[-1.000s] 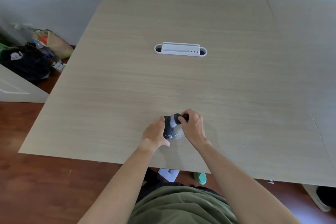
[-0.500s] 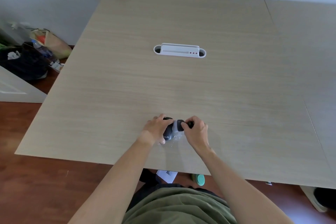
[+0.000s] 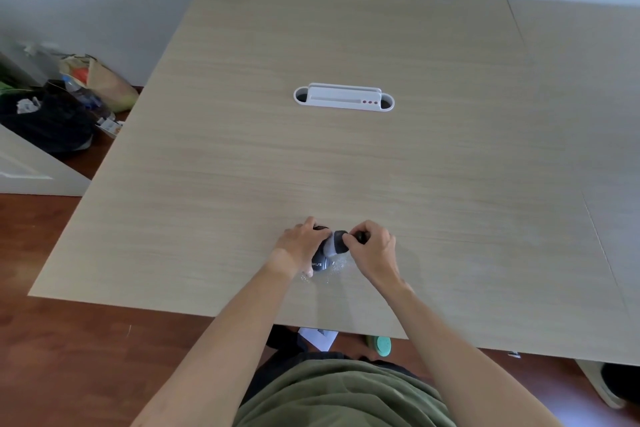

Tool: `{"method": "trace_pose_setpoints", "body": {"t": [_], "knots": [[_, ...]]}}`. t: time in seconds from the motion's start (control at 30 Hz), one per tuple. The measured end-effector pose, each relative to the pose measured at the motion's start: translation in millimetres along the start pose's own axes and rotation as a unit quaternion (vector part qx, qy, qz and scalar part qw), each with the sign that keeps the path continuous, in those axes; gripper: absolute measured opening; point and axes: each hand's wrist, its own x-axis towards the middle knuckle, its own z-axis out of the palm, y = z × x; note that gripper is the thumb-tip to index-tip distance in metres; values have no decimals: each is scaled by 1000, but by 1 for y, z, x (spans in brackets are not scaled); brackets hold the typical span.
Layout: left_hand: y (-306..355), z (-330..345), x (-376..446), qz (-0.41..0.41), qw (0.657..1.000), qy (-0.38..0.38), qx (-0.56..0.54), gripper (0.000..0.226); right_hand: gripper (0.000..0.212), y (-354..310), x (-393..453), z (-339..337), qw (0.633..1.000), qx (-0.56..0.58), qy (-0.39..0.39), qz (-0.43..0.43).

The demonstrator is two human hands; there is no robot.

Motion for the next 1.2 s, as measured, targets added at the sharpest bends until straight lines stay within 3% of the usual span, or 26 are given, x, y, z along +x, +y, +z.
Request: {"method": "trace_pose_setpoints", "body": {"t": [0.1,0.23,0.47,0.53,0.7,0.8,0.9,1.0,1.1,1.2], "knots": [[-1,1,2,3,1000,-8,-11,97,5,0,-4,0,998,16,-56,0],[-4,3,3,10,998,14,-53,83,6,3,-7,7,992,-11,-125,-9],[-2,0,4,6,999,-9,-32,95,5,5,3,-2,999,-17,37,8],[-3,0,5,9,999,-9,-36,94,6,4,2,-6,1000,6,16,-1],[-7,3,7,16,997,1,-73,94,8,8,-7,4,991,-18,-130,-25],[-9,3,6,20,997,-11,-78,99,6,13,-7,9,998,-31,-50,-16],[-6,6,4,14,995,13,-98,81,7,13,-5,4,999,-9,40,4],[-2,11,4,2,994,43,-101,75,7,8,-3,0,1000,10,2,-4],[2,13,5,-22,990,56,-130,98,7,4,-2,3,997,11,-72,1],[5,12,0,-87,973,61,-205,102,8,3,2,6,998,-11,-55,7]]}}
